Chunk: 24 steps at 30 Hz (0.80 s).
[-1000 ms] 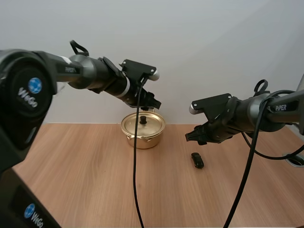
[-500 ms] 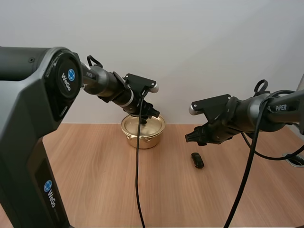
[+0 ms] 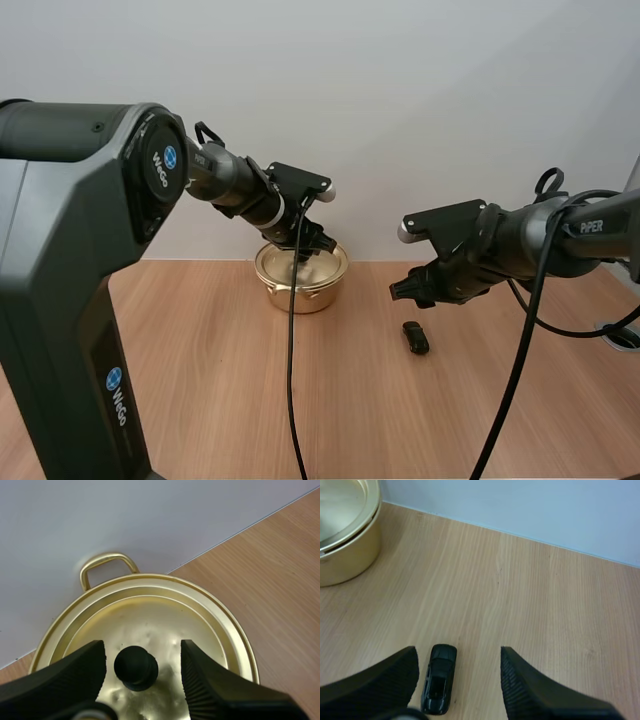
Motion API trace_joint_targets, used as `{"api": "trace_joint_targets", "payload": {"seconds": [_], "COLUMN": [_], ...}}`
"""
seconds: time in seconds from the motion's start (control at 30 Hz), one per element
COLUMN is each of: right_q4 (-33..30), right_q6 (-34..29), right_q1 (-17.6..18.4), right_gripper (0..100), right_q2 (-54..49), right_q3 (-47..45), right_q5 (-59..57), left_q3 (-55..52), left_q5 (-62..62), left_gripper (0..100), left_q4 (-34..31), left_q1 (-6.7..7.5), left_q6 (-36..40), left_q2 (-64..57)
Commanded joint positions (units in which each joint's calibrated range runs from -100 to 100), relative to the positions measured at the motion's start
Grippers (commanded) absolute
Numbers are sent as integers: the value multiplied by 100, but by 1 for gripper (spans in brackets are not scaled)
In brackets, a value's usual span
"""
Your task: Open the pot, put the car inside, and close it
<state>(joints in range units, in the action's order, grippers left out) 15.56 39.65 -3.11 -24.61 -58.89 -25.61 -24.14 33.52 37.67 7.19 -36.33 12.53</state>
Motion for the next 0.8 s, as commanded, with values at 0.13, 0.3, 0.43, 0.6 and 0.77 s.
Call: {"api": "trace_joint_targets", "payload": {"seconds": [0.13,0.3,0.43,0.6,0.77], "right_q4": [2,13,13,-15,-75], "right_q6": [-22,-24,-42,-42,-42], "right_q1": [-2,-2,-2,-2,-2], "right_gripper": [82,82,82,82,82], "right_q2": [3,22,351,1015,1462], "right_q3": [3,3,3,3,3], "right_q5": [-179,-347,-428,-151,45], "left_q3": [3,3,3,45,59], "left_q5": [-44,-229,-331,-511,-492], "left_gripper": [68,60,12,0,0], "left_q4": [-19,-19,-19,-19,-19], "left_q1": [1,1,1,1,-15], "left_q6": [9,9,9,9,9], "left_q2": [178,178,178,178,-71]}}
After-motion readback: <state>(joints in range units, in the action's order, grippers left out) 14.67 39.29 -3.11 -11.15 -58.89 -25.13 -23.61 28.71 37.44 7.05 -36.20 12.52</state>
